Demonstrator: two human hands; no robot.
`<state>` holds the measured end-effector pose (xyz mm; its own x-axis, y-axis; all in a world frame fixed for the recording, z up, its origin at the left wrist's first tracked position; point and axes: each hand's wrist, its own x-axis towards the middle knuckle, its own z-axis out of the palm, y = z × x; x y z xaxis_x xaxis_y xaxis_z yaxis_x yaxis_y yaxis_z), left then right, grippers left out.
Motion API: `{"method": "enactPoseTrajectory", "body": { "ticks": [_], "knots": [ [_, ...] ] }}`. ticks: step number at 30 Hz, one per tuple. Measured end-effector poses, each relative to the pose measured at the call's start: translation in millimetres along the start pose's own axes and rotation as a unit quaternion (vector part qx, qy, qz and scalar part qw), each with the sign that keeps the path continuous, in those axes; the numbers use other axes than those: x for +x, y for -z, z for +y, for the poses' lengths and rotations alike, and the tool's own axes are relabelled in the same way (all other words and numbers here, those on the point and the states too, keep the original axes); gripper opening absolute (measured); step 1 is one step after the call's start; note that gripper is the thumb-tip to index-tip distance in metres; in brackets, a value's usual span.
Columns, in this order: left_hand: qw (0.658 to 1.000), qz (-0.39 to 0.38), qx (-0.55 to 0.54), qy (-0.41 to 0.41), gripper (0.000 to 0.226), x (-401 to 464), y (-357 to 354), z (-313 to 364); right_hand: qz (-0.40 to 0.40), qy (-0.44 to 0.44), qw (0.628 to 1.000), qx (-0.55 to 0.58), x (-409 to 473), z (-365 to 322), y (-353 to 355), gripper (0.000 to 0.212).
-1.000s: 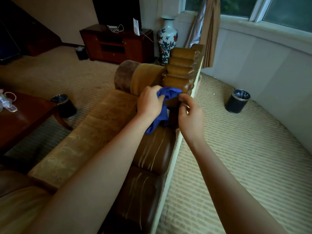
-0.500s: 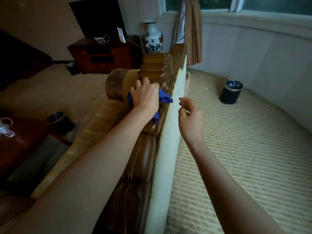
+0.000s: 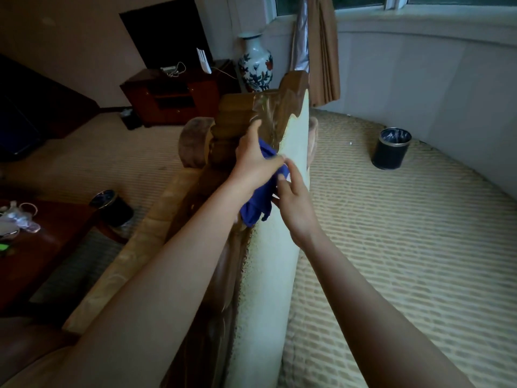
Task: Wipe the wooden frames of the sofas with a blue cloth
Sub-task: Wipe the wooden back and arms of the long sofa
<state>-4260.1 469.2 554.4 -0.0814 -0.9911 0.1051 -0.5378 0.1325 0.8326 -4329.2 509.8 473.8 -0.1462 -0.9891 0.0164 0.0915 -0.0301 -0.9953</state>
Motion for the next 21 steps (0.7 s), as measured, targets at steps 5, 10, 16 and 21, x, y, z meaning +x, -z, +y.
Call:
{"method": "enactPoseTrajectory", "body": {
  "ticks": [5,10,16,21],
  "knots": [
    [0.976,0.146,-0.16,0.033,0.04,11.7,37.9,-3.6,-0.042,-0.022,0.999,-0.004,4.1,-15.7,-18.5,0.061],
    [0.965,0.239,0.11,0.023,0.032,21.3,44.1,-57.3,-0.007,-0.013,0.998,-0.067,31.5,-24.0,-38.8,0.046],
    [0.952,0.263,0.154,-0.011,0.027,23.7,34.0,-68.2,-0.118,-0.036,0.992,0.016,73.8,-14.8,-15.7,0.039],
    [0.946,0.276,0.17,-0.016,0.026,23.4,32.5,-70.6,-0.196,-0.07,0.97,0.124,86.9,-3.2,4.5,0.035]
  ]
}}
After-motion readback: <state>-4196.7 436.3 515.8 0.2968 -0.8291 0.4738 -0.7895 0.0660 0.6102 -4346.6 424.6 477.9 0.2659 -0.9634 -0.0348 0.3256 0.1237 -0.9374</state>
